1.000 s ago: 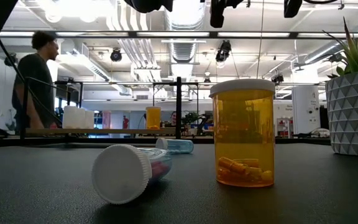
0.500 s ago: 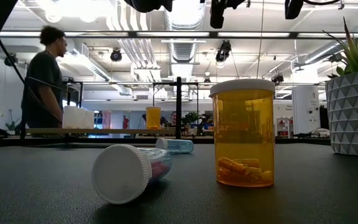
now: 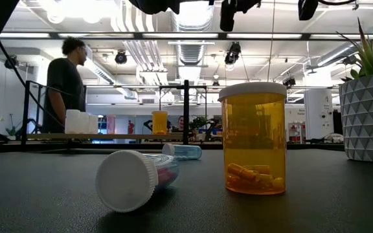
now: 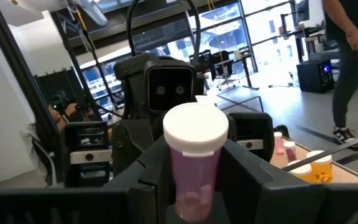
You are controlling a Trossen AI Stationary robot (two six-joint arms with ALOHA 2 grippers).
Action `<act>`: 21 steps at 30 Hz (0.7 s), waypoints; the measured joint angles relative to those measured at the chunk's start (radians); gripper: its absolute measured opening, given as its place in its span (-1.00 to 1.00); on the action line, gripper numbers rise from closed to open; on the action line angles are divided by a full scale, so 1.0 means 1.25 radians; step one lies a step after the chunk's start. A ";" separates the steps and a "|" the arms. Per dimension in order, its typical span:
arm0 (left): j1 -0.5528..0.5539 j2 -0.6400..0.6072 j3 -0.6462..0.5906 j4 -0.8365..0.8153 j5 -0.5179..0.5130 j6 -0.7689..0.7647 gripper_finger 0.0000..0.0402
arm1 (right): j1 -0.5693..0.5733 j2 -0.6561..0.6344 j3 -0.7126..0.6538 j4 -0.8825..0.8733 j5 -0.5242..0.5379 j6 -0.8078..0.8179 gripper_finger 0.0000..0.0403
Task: Pick and place medicine bottles onto shelf by color
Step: Put the bottom pink pill bottle into the shelf
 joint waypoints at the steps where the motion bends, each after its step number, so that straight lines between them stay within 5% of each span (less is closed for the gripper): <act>1: 0.001 0.000 0.000 -0.001 0.009 0.000 -0.28 | 0.000 -0.003 0.000 -0.005 -0.001 0.000 -0.50; 12: -0.001 -0.001 0.002 -0.129 0.048 0.002 -0.06 | 0.000 -0.056 0.014 -0.139 0.011 0.026 -0.51; 21: -0.001 -0.001 0.002 -0.274 0.048 0.002 -0.05 | -0.001 -0.039 0.122 -0.591 -0.003 0.169 -0.51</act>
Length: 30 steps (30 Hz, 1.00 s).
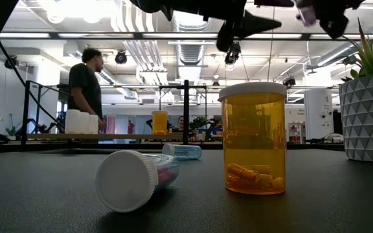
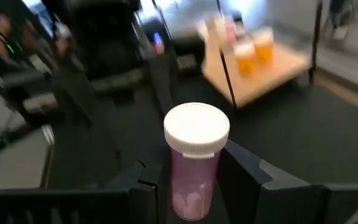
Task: Pick and place medicine bottles onto shelf by color
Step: Put the bottom pink pill bottle into the shelf
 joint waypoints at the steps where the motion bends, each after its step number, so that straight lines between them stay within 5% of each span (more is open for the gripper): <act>1: 0.001 0.000 0.000 -0.013 -0.002 0.000 -0.05 | 0.000 0.005 0.007 -0.039 -0.012 0.019 -0.51; 10: 0.009 0.000 0.005 -0.021 -0.006 0.011 -0.05 | 0.000 0.089 0.014 -0.117 -0.165 0.010 -0.51; 30: 0.010 0.000 0.005 -0.056 0.061 0.024 -0.05 | 0.001 0.253 0.135 -0.121 -0.165 -0.145 -0.50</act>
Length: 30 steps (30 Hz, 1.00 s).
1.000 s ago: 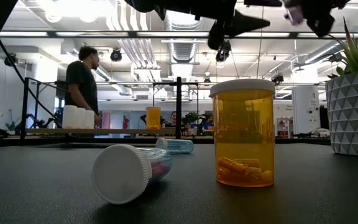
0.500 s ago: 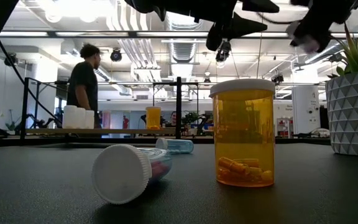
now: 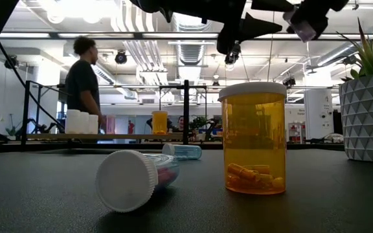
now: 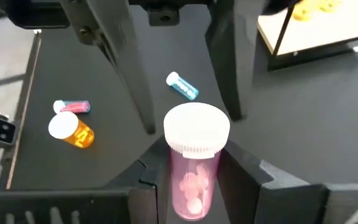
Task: Pick and place medicine bottles onto shelf by color
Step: Put the bottom pink pill bottle into the shelf
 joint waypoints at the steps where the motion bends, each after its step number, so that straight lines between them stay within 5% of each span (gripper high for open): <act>1: 0.000 0.000 0.000 0.000 0.000 0.000 -0.05 | 0.000 0.006 0.005 -0.002 0.000 -0.010 -0.50; 23: 0.000 -0.001 0.002 -0.002 0.003 0.006 -0.06 | 0.000 0.050 0.045 -0.012 0.001 -0.046 -0.50; 30: 0.001 -0.001 0.002 -0.001 0.004 0.006 -0.30 | 0.000 0.050 0.045 -0.011 0.003 -0.045 -0.50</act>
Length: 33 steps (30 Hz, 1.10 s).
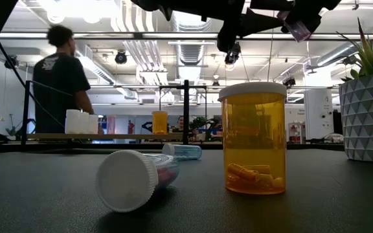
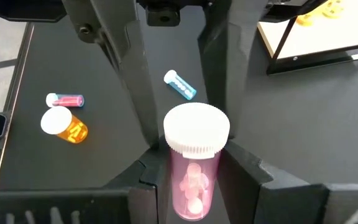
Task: Pick and place medicine bottles onto shelf by color
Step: Put the bottom pink pill bottle into the shelf
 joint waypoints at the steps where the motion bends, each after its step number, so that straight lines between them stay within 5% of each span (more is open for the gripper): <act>1: 0.000 0.000 0.000 0.000 0.001 0.000 -0.34 | 0.000 0.000 0.000 0.000 0.000 0.000 -0.50; 7: 0.001 0.000 -0.002 0.002 0.010 0.000 -0.52 | 0.000 0.000 0.000 0.001 -0.001 0.001 -0.50; 20: 0.001 0.000 -0.003 0.007 0.012 -0.003 -0.55 | 0.000 0.000 0.000 -0.003 -0.002 0.025 -0.49; 33: 0.003 0.002 -0.003 0.011 0.010 -0.001 -0.55 | 0.000 -0.007 0.000 -0.033 -0.022 0.037 -0.16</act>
